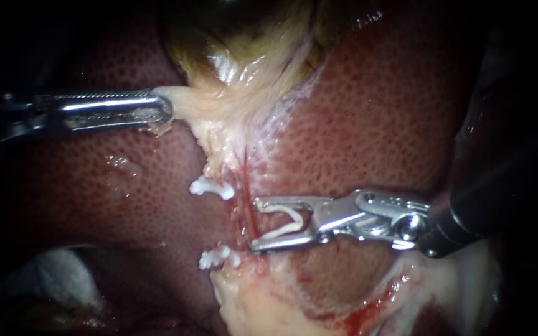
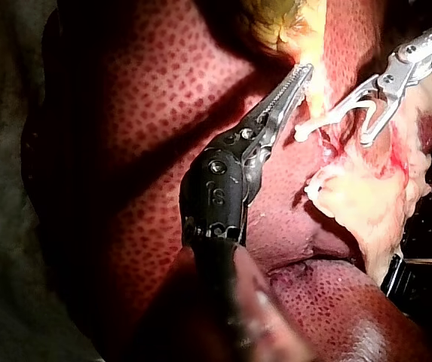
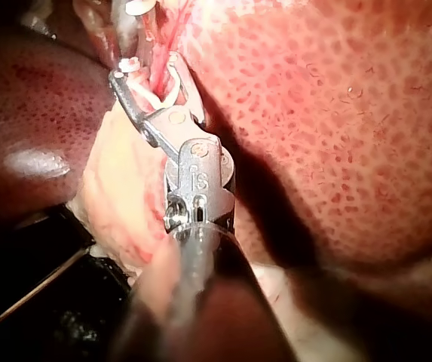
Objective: Clipping first clip right tube
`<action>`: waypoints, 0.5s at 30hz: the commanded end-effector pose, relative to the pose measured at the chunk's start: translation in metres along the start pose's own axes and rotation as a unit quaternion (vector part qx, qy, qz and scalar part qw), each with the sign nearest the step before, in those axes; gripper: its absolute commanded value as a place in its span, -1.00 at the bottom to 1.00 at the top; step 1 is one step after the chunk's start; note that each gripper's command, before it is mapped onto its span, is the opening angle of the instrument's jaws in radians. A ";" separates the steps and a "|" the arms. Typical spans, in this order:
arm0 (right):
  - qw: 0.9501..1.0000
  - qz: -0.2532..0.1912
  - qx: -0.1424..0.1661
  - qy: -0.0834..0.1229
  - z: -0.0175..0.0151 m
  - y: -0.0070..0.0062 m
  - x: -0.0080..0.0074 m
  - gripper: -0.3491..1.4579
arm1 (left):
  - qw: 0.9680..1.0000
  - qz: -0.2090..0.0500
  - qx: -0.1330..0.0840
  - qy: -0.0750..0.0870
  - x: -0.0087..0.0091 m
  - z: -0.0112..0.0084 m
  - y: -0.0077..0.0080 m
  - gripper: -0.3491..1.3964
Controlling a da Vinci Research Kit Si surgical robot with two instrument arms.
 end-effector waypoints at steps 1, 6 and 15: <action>1.000 0.004 -0.001 -0.002 0.0002 0.0002 -0.0004 -0.07 | 1.000 0.000 0.000 0.000 0.0000 0.0000 0.0000 -1.00; 1.000 0.018 0.003 -0.009 0.0014 0.0005 -0.0023 -0.07 | 1.000 0.000 0.001 0.000 0.0000 0.0001 0.0001 -1.00; 0.999 0.037 0.033 -0.021 0.0034 -0.0003 -0.0039 -0.09 | 1.000 0.001 0.001 0.000 -0.0002 0.0002 0.0001 -1.00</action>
